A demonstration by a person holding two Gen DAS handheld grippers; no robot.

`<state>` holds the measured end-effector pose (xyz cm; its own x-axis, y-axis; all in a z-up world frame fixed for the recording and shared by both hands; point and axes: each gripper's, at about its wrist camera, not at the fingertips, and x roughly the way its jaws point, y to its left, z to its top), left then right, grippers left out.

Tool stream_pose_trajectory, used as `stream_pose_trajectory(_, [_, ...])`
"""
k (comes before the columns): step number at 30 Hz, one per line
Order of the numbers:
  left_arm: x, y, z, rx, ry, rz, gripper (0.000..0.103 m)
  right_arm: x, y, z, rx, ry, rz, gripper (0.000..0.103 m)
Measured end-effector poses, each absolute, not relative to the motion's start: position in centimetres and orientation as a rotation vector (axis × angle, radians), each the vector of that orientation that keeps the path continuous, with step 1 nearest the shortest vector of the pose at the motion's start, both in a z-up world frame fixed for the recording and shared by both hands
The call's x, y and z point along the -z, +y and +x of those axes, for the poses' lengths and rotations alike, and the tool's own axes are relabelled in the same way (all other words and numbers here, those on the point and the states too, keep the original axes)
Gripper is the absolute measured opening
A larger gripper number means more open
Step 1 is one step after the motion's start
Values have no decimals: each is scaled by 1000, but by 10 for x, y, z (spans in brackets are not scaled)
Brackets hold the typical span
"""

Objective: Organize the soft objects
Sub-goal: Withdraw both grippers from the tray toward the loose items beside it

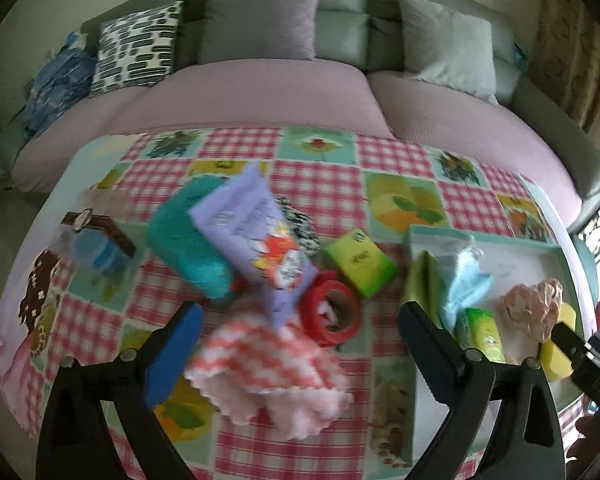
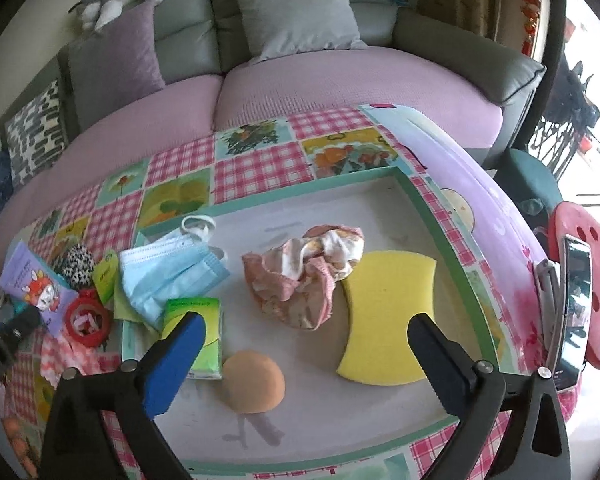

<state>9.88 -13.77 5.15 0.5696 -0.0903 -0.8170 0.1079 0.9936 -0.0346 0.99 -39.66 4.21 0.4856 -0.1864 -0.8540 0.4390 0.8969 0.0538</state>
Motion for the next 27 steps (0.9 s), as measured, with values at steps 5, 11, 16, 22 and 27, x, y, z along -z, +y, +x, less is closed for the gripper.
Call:
stream_pose_trajectory(5, [-58,-110,101,76,933,-18,98,-40,-386,14,371,1011,281,103])
stream_pose_trajectory(11, [-59,-80,104,40,930,-70,98,-44,-363,21,327,1010,239,103])
stream_pose_trajectory(16, [-64,-53,104,9,910,-125,98,-50,-339,29,247,991,233,103])
stream_pose_trajectory(22, [-67,-22,104,-23,886,-175,98,-54,-301,40,133,980,225,103])
stream_pose_trajectory(27, [-64,-6,105,-35,896,-194,98,-50,-272,50,61,990,214,103])
